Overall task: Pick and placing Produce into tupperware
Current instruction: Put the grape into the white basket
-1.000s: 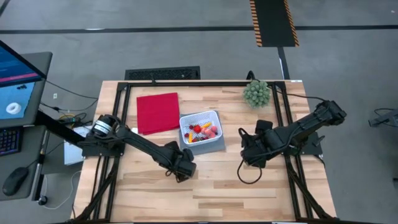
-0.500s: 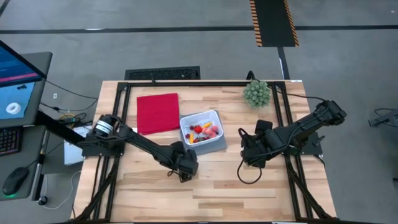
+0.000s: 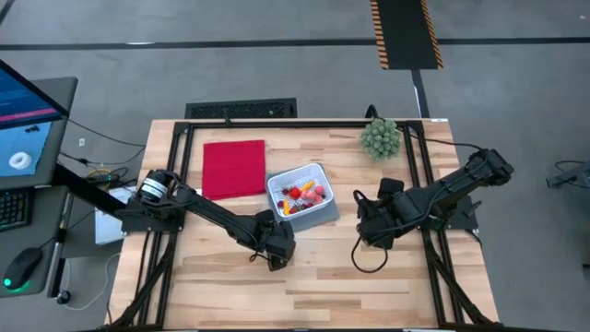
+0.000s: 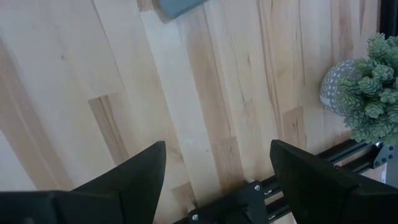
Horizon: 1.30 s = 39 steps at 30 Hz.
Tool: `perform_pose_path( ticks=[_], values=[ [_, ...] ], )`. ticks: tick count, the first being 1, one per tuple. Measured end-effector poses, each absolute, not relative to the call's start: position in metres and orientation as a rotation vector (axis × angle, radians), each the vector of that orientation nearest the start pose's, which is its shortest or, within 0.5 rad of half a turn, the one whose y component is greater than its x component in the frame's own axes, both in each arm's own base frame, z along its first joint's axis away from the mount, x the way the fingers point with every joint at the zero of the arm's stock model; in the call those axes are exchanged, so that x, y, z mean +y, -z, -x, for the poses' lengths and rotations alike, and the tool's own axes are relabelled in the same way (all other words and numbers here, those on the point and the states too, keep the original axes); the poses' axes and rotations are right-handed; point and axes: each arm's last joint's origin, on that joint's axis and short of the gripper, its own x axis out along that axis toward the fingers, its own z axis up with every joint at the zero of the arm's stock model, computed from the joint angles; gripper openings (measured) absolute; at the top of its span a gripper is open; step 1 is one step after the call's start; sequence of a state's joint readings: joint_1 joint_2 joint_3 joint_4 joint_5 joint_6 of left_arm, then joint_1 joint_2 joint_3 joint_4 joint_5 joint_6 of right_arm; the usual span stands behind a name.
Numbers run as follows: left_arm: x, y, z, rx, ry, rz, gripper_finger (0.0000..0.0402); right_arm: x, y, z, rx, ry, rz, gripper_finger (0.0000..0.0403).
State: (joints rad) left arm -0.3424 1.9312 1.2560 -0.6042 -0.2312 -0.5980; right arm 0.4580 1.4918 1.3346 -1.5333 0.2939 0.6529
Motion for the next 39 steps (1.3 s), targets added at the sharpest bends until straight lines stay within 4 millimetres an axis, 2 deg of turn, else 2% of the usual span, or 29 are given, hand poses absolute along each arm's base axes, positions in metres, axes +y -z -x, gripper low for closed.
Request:
perform_pose_path(
  ticks=[6, 13, 18, 21, 25, 28, 30, 33, 36, 39],
  values=[
    [-0.125, -0.165, -0.351, 1.194, -0.225, 0.2, 0.0217, 0.098, -0.293, -0.218, 1.5, 0.379, 0.115, 0.0311],
    [-0.138, -0.211, -0.36, 1.145, -0.219, 0.141, 0.0216, 0.098, -0.293, -0.218, 1.496, 0.38, 0.113, 0.0311],
    [-0.131, -0.251, -0.368, 1.077, -0.313, -0.023, 0.0213, 0.098, -0.293, -0.219, 1.492, 0.38, 0.113, 0.0311],
    [-0.111, -0.271, -0.378, 1.022, -0.373, -0.112, 0.022, 0.098, -0.293, -0.219, 1.486, 0.381, 0.111, 0.0311],
    [-0.063, -0.283, -0.394, 1.002, -0.414, -0.066, 0.0221, 0.099, -0.293, -0.221, 1.474, 0.375, 0.104, 0.0311],
    [-0.021, -0.282, -0.4, 1.035, -0.395, 0.02, 0.0217, 0.099, -0.293, -0.221, 1.472, 0.373, 0.105, 0.0311],
    [0.005, -0.28, -0.4, 1.047, -0.441, 0.061, 0.0215, 0.101, -0.293, -0.22, 1.471, 0.368, 0.109, 0.0311],
    [0.034, -0.273, -0.399, 1.067, -0.438, 0.157, 0.0218, 0.101, -0.293, -0.22, 1.473, 0.368, 0.111, 0.0311],
    [0.05, -0.261, -0.398, 1.056, -0.435, 0.246, 0.0226, 0.1, -0.293, -0.22, 1.475, 0.366, 0.114, 0.0311],
    [0.058, -0.253, -0.397, 1.049, -0.466, 0.254, 0.023, 0.1, -0.293, -0.22, 1.477, 0.356, 0.126, 0.0311]
  ],
)
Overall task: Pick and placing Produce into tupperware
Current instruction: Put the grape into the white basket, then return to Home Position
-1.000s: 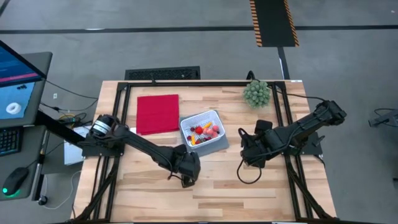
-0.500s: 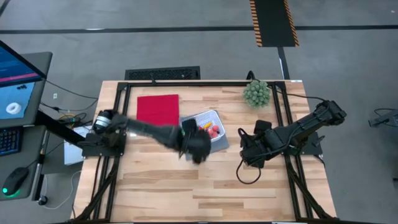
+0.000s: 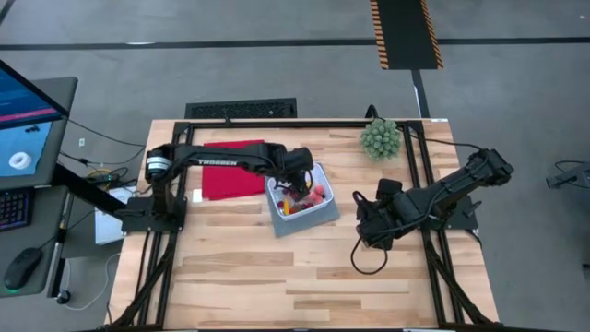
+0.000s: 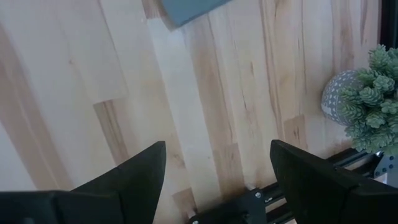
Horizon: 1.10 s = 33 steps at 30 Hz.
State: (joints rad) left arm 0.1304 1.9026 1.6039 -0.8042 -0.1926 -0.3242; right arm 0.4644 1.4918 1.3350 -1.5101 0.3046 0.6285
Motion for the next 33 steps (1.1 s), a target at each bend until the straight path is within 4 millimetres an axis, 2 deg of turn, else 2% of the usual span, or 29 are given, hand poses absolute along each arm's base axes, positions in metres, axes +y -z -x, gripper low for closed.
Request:
perform_pose_path(
  ticks=[2, 7, 13, 18, 21, 26, 29, 33],
  values=[
    [0.058, -0.248, -0.4, 1.022, -0.434, 0.268, 0.0232, 0.1, -0.293, -0.22, 1.477, 0.355, 0.125, 0.0311],
    [0.041, -0.243, -0.402, 1.034, -0.347, 0.182, 0.0244, 0.1, -0.293, -0.22, 1.475, 0.366, 0.113, 0.0311],
    [0.03, -0.24, -0.398, 1.064, -0.513, 0.036, 0.0292, 0.101, -0.293, -0.22, 1.477, 0.366, 0.106, 0.0311],
    [0.02, -0.242, -0.396, 1.084, -0.464, 0.071, 0.0306, 0.1, -0.293, -0.22, 1.475, 0.358, 0.125, 0.0311],
    [0.002, -0.257, -0.391, 1.037, -0.425, 0.051, 0.0306, 0.1, -0.293, -0.224, 1.417, 0.357, 0.175, 0.0311],
    [-0.043, -0.294, -0.379, 0.852, -0.396, -0.075, 0.0306, 0.103, -0.3, -0.221, 1.295, 0.386, 0.252, 0.0311],
    [-0.072, -0.319, -0.366, 0.725, -0.389, -0.135, 0.0307, 0.111, -0.318, -0.206, 1.115, 0.374, 0.271, 0.0311],
    [-0.103, -0.345, -0.346, 0.601, -0.321, -0.137, 0.0307, 0.124, -0.349, -0.179, 0.852, 0.235, 0.211, 0.0311]
  ],
)
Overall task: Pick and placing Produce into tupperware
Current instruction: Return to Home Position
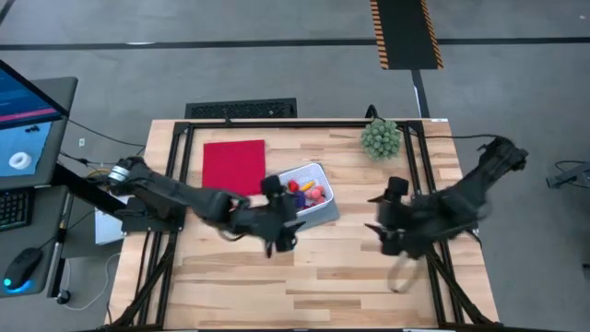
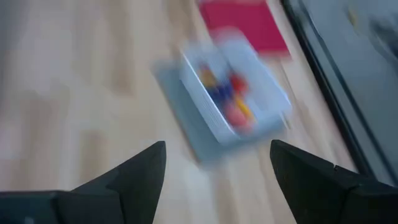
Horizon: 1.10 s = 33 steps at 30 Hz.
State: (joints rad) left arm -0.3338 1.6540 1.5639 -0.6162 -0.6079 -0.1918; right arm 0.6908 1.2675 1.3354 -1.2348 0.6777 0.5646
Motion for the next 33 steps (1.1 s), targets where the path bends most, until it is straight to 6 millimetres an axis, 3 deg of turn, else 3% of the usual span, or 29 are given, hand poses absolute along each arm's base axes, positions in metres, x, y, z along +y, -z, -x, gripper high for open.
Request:
perform_pose_path(
  ticks=[4, 8, 11, 14, 17, 20, 23, 26, 33],
  values=[
    [-0.123, -0.367, -0.329, 0.454, -0.242, -0.138, 0.0307, 0.136, -0.382, -0.149, 0.58, 0.023, 0.173, 0.0311],
    [-0.13, -0.355, -0.312, 0.266, 0.009, -0.161, 0.0307, 0.14, -0.392, -0.123, 0.365, -0.194, 0.165, 0.0311],
    [-0.114, -0.338, -0.285, 0.131, 0.126, -0.13, 0.0307, 0.131, -0.388, -0.107, 0.258, -0.279, 0.123, 0.0311],
    [-0.096, -0.312, -0.253, 0.068, 0.142, -0.054, 0.0307, 0.112, -0.375, -0.094, 0.251, -0.27, 0.194, 0.0311],
    [-0.082, -0.3, -0.22, 0.035, 0.086, 0.098, 0.0307, 0.095, -0.359, -0.082, 0.325, -0.235, -0.002, 0.0311],
    [-0.076, -0.273, -0.194, -0.003, 0.051, 0.129, 0.0307, 0.091, -0.337, -0.08, 0.298, -0.229, -0.006, 0.0311],
    [-0.075, -0.241, -0.179, -0.029, 0.176, 0.082, 0.0307, 0.091, -0.32, -0.079, 0.205, -0.326, 0.007, 0.0311],
    [-0.069, -0.232, -0.163, -0.134, 0.263, 0.087, 0.0307, 0.087, -0.305, -0.075, 0.085, -0.404, -0.006, 0.0311],
    [-0.063, -0.215, -0.146, -0.153, 0.322, 0.057, 0.0307, 0.067, -0.265, -0.067, -0.022, -0.383, -0.028, 0.0311]
  ],
)
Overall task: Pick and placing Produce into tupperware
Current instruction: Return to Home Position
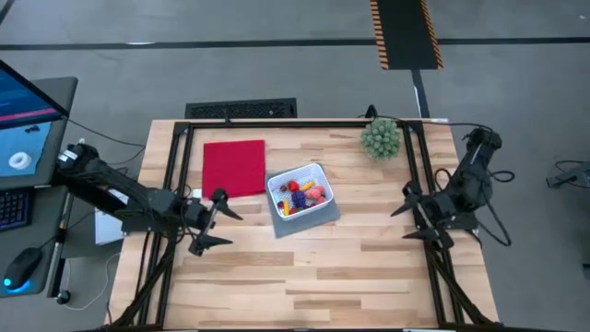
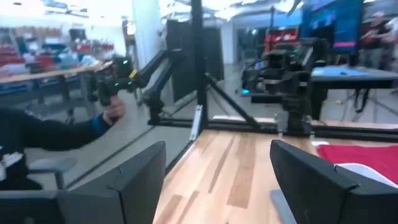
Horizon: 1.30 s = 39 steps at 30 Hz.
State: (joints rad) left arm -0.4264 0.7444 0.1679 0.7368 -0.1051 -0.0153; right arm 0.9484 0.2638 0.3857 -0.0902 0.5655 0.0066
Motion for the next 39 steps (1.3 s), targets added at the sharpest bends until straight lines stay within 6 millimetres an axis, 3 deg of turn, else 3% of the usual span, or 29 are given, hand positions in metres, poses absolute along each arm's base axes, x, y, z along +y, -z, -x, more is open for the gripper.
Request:
perform_pose_path(
  ticks=[6, 11, 19, 34, 39],
  values=[
    [-0.059, -0.2, -0.138, -0.146, 0.31, 0.015, 0.0307, 0.051, -0.228, -0.064, -0.135, -0.299, -0.046, 0.0311],
    [-0.052, -0.182, -0.131, -0.137, 0.288, 0.004, 0.0307, 0.05, -0.205, -0.07, -0.141, -0.284, 0.038, 0.0311],
    [-0.038, -0.178, -0.133, -0.136, 0.264, -0.012, 0.0307, 0.041, -0.195, -0.081, -0.132, -0.278, 0.075, 0.0311],
    [0.003, -0.169, -0.138, -0.044, 0.163, -0.046, 0.0306, 0.003, -0.177, -0.094, -0.004, -0.22, 0.011, 0.0311],
    [0.007, -0.168, -0.137, -0.034, 0.274, -0.045, 0.0306, -0.006, -0.173, -0.095, -0.063, -0.317, -0.021, 0.0311]
  ],
)
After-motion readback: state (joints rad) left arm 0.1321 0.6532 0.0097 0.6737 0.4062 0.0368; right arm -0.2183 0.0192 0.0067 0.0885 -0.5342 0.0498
